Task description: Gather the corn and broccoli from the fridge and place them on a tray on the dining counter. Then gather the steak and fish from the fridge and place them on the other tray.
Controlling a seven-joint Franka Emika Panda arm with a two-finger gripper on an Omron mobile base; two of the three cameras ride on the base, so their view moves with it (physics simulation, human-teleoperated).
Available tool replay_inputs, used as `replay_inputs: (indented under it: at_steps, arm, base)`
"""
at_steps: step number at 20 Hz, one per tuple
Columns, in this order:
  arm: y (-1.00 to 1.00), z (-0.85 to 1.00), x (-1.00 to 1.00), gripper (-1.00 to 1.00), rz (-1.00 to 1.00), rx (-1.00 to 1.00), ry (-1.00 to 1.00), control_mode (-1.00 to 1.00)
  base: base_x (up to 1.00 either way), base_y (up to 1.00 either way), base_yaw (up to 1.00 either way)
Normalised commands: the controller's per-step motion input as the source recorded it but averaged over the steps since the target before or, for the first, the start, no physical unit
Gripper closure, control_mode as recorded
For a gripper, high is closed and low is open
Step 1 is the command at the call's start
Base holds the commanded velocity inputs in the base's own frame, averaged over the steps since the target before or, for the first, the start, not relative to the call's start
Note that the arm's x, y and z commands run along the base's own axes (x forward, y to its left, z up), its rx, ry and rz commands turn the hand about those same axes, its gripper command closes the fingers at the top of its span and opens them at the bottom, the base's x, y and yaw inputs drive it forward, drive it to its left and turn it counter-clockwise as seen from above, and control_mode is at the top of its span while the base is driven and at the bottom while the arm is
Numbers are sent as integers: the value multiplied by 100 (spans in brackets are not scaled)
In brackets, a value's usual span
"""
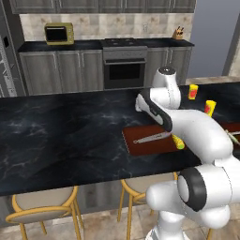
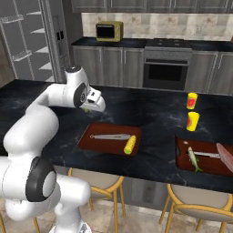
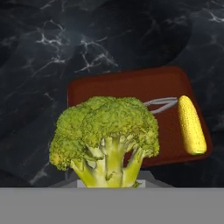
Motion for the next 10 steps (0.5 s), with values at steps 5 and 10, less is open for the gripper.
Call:
replay_inputs:
  at_steps: [5,10]
  arm:
    - [-8,-84,49,100,0,0,5,-100]
    - [-16,-90,25,100,0,0,9,-100]
  base:
    - [0,0,0]
    - [0,0,0]
